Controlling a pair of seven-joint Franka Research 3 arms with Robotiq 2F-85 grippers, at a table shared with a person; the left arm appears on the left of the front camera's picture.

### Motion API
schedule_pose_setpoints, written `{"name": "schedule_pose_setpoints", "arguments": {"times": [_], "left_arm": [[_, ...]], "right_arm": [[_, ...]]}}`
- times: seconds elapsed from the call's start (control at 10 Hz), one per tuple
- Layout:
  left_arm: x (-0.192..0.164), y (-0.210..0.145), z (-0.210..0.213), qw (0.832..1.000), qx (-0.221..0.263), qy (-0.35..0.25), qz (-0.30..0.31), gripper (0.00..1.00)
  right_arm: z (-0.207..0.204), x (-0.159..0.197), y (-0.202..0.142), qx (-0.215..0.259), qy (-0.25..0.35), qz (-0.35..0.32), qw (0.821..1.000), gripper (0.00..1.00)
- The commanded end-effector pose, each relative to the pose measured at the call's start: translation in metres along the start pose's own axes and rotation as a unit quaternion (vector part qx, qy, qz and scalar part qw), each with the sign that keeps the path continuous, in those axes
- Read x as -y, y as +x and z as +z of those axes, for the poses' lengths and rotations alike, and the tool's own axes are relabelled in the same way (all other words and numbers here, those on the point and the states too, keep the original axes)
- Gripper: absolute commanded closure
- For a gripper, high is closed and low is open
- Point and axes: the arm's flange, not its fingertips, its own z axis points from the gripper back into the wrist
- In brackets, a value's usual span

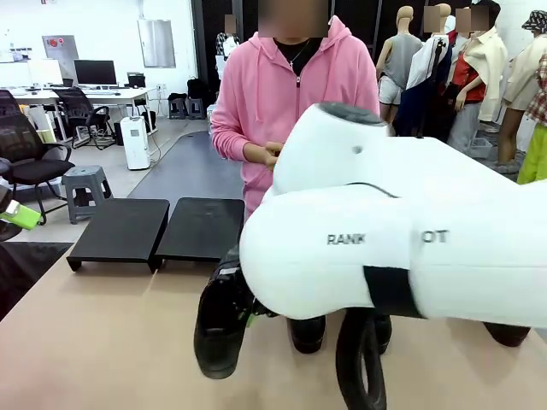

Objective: Organize the shoes by placing them on the stand.
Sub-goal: Pick up one Shoe and place it in the middle of the table.

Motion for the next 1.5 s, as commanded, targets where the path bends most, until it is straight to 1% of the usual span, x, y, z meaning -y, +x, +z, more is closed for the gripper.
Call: {"name": "schedule_pose_setpoints", "arguments": {"times": [0.0,0.3,0.4,0.5,0.6,0.8,0.9,1.1,1.2,1.3,1.4], "left_arm": [[-0.001,0.000,0.002,1.000,0.001,-0.010,-0.003,0.00],[-0.001,0.000,0.002,1.000,0.001,-0.010,-0.003,0.00],[-0.001,0.000,0.002,1.000,0.001,-0.010,-0.003,0.00],[-0.001,0.000,0.002,1.000,0.001,-0.010,-0.003,0.00],[-0.001,0.000,0.002,1.000,0.001,-0.010,-0.003,0.00],[-0.001,0.000,0.002,1.000,0.001,-0.010,-0.003,0.00],[-0.001,0.000,0.002,1.000,0.001,-0.010,-0.003,0.00],[-0.001,0.000,0.002,1.000,0.001,-0.010,-0.003,0.00],[-0.001,0.000,0.002,1.000,0.001,-0.010,-0.003,0.00],[-0.001,0.000,0.002,1.000,0.001,-0.010,-0.003,0.00],[-0.001,0.000,0.002,1.000,0.001,-0.010,-0.003,0.00]], "right_arm": [[0.014,0.005,0.000,0.017,0.005,0.019,1.000,1.00],[0.014,0.005,0.000,0.017,0.005,0.019,1.000,1.00],[0.006,0.002,0.001,0.003,-0.002,0.015,1.000,1.00],[-0.015,-0.002,0.018,-0.032,-0.009,0.043,0.999,1.00],[-0.031,-0.005,0.034,-0.054,-0.012,0.048,0.997,1.00],[-0.056,-0.010,0.055,-0.088,0.001,0.086,0.992,1.00],[-0.075,-0.014,0.065,-0.131,0.014,0.110,0.985,1.00],[-0.106,-0.014,0.081,-0.167,0.029,0.085,0.982,1.00],[-0.116,-0.016,0.085,-0.162,0.040,0.069,0.984,0.97],[-0.122,-0.016,0.086,-0.160,0.051,0.059,0.984,0.64],[-0.124,-0.016,0.086,-0.154,0.048,0.054,0.986,0.06]]}}
